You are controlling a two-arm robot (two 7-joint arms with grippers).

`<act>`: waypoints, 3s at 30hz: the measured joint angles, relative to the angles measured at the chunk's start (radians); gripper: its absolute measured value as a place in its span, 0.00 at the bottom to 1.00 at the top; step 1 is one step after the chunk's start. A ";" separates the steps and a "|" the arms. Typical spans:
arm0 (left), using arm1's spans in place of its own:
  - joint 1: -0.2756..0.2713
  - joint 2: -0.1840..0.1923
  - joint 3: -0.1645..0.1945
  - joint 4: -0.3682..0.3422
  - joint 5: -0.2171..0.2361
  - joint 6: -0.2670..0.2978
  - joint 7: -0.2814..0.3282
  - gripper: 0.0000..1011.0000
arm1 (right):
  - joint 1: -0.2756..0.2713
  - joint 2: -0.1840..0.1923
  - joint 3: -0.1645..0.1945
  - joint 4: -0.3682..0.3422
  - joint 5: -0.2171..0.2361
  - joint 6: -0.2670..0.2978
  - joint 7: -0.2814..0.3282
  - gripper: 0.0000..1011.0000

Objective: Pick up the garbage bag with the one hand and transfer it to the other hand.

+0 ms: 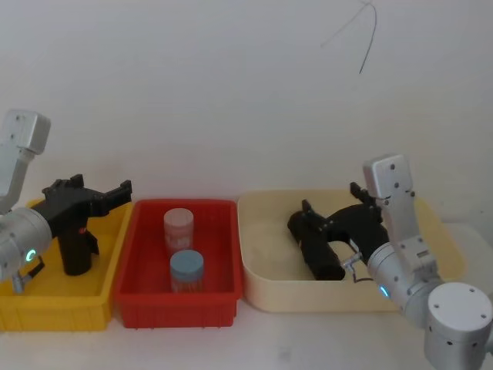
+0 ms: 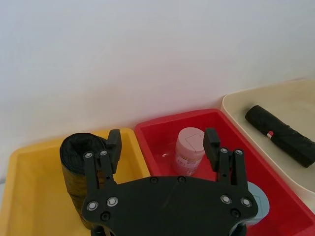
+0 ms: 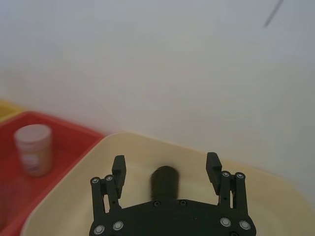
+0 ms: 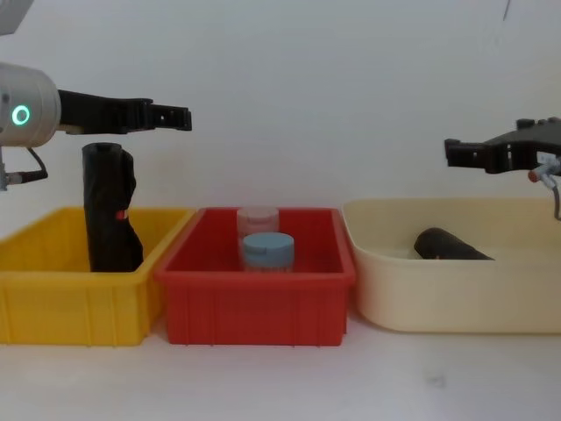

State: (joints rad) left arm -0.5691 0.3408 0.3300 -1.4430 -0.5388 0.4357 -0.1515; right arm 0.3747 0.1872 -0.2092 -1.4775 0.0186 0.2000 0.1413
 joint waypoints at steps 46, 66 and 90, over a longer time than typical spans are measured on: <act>0.001 0.000 0.000 0.005 0.003 -0.003 0.005 0.99 | 0.209 -0.032 -0.278 0.155 0.076 0.161 0.387 0.99; 0.001 0.000 0.000 0.005 0.003 -0.003 0.005 0.99 | 0.310 -0.041 -0.325 0.343 0.056 0.116 0.400 0.99; 0.001 0.000 0.000 0.005 0.003 -0.003 0.005 0.99 | 0.367 -0.047 -0.358 0.449 0.060 0.088 0.423 0.99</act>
State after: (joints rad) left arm -0.5686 0.3409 0.3301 -1.4377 -0.5356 0.4331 -0.1469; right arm 0.7420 0.1403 -0.5672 -1.0287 0.0787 0.2882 0.5643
